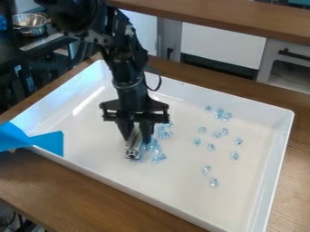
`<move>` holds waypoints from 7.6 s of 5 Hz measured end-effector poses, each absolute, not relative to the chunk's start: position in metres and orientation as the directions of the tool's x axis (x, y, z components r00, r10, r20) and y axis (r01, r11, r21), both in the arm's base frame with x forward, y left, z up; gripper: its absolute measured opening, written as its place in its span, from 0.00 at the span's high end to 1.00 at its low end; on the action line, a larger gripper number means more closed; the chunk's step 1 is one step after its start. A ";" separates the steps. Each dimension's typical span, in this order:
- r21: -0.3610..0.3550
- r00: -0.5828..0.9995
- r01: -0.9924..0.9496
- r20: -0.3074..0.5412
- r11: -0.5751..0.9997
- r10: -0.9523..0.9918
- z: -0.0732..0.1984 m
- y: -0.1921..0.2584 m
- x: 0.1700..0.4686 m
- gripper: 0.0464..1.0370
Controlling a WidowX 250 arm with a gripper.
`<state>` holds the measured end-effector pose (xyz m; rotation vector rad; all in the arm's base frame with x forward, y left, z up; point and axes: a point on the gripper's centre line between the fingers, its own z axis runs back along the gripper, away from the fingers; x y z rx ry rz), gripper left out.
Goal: Sweep into pile
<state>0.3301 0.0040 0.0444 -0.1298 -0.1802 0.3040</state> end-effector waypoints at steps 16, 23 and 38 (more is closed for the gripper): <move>-0.093 0.789 -0.567 0.225 0.818 0.572 0.069 -0.010 0.315 0.67; -0.062 0.815 -0.543 0.202 0.837 0.544 0.047 -0.101 0.314 0.67; 0.191 0.915 -0.399 0.151 0.897 0.374 0.050 0.098 0.353 0.67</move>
